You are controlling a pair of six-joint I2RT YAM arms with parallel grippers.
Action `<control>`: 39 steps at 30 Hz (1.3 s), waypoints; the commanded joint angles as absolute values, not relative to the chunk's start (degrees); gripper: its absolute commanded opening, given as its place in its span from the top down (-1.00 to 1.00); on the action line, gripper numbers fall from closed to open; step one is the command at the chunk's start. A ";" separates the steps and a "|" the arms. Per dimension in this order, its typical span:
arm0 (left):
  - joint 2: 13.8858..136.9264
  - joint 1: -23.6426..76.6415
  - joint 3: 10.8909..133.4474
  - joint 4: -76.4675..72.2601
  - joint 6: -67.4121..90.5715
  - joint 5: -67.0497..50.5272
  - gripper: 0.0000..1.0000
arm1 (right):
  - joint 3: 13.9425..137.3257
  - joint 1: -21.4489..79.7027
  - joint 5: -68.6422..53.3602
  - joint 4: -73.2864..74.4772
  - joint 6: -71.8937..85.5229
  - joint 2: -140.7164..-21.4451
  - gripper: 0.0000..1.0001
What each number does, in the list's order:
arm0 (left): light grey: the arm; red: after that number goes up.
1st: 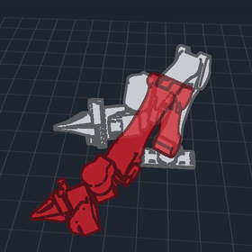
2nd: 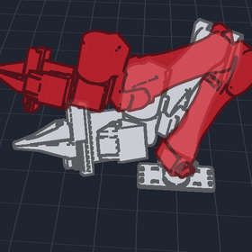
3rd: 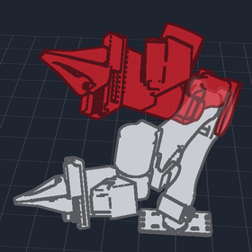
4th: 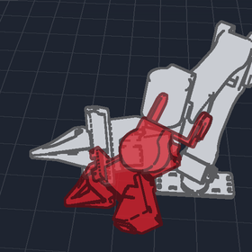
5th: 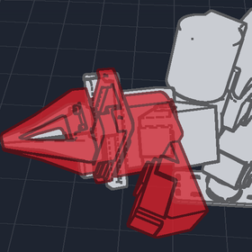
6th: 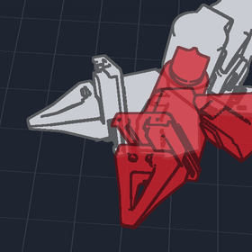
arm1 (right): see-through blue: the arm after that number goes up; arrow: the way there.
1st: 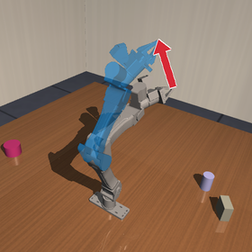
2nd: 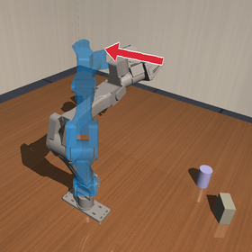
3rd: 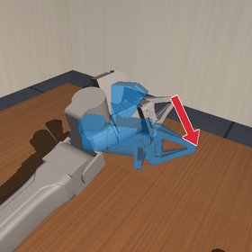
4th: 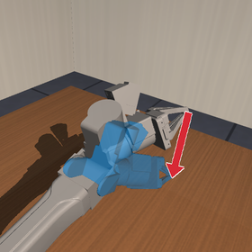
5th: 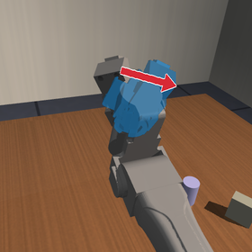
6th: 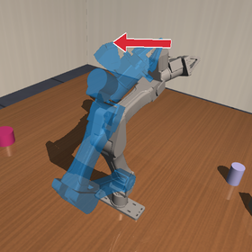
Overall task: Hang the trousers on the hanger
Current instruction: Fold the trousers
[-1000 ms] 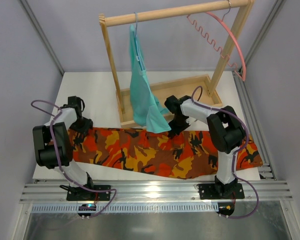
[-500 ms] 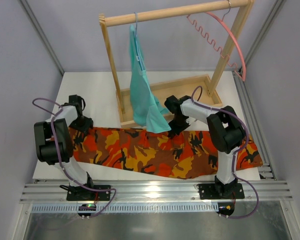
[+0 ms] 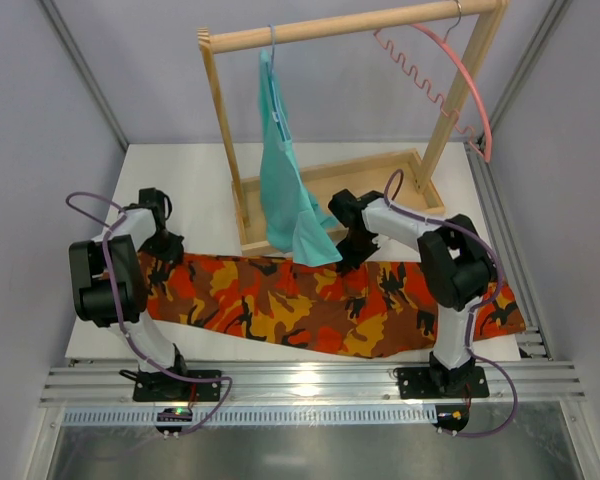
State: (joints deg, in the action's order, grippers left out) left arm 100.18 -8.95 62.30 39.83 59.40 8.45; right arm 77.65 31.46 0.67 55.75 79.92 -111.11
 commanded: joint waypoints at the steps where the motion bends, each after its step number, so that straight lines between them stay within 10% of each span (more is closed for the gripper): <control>1: 98.27 -8.88 64.25 41.75 58.01 12.12 0.97 | 77.08 31.99 2.55 55.72 79.37 -106.26 0.65; 4: 97.21 -8.79 64.69 43.06 57.57 12.83 0.92 | 76.99 32.17 2.64 56.42 79.98 -105.82 0.92; 29: 86.49 -8.61 66.27 45.89 55.81 17.31 0.99 | 73.48 32.34 5.10 49.40 79.28 -95.45 0.93; 39: 87.26 -8.35 64.69 31.65 54.59 13.55 1.00 | 61.36 31.91 11.69 25.44 79.54 -94.22 0.93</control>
